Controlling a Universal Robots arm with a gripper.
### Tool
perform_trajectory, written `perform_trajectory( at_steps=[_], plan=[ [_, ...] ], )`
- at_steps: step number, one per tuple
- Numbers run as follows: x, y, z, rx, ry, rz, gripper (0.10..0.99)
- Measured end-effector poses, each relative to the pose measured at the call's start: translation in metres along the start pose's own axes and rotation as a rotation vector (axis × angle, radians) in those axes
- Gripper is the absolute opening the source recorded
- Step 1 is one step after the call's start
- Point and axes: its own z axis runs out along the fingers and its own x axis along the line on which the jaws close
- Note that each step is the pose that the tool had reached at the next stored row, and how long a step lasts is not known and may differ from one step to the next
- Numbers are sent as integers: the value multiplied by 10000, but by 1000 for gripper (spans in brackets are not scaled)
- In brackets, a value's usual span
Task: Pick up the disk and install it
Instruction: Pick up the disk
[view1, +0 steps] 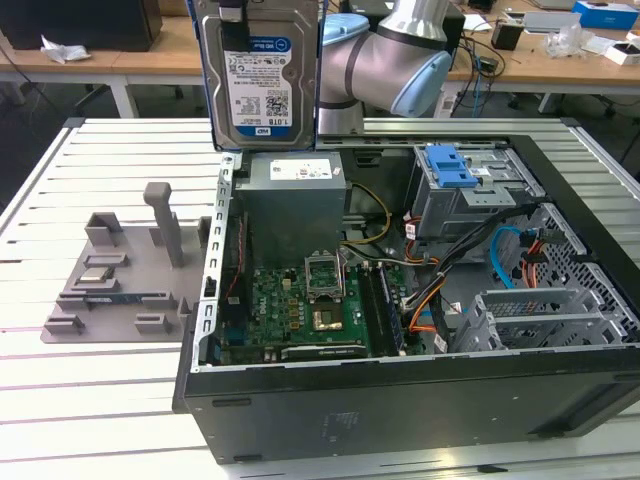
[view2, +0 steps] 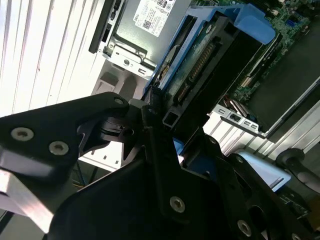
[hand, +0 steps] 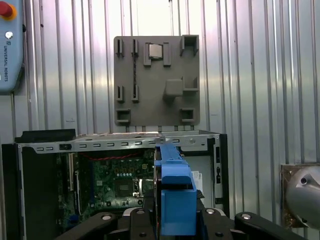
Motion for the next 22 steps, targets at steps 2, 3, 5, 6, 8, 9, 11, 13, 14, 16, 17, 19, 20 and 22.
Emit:
perform_trajectory(
  at_steps=[2,3,5,6,8,9,11,13,14,16,17,19,20,22],
  plan=[
    [27,-2,1,0,2,0,369],
    [39,-3,1,0,2,0,369],
    [61,-4,2,-1,4,0,369],
    [72,-4,2,0,4,0,369],
    [98,-6,4,0,4,1,369],
    [119,-8,4,0,5,-1,369],
    [168,-10,5,0,7,0,369],
    [204,-12,6,0,7,0,369],
    [217,-13,7,0,7,0,369],
    [270,-15,9,0,9,0,369],
    [290,-17,9,0,10,0,369],
    [359,-20,11,0,9,0,369],
    [384,-21,12,0,9,0,369],
    [450,-23,12,0,10,1,369]
  ],
)
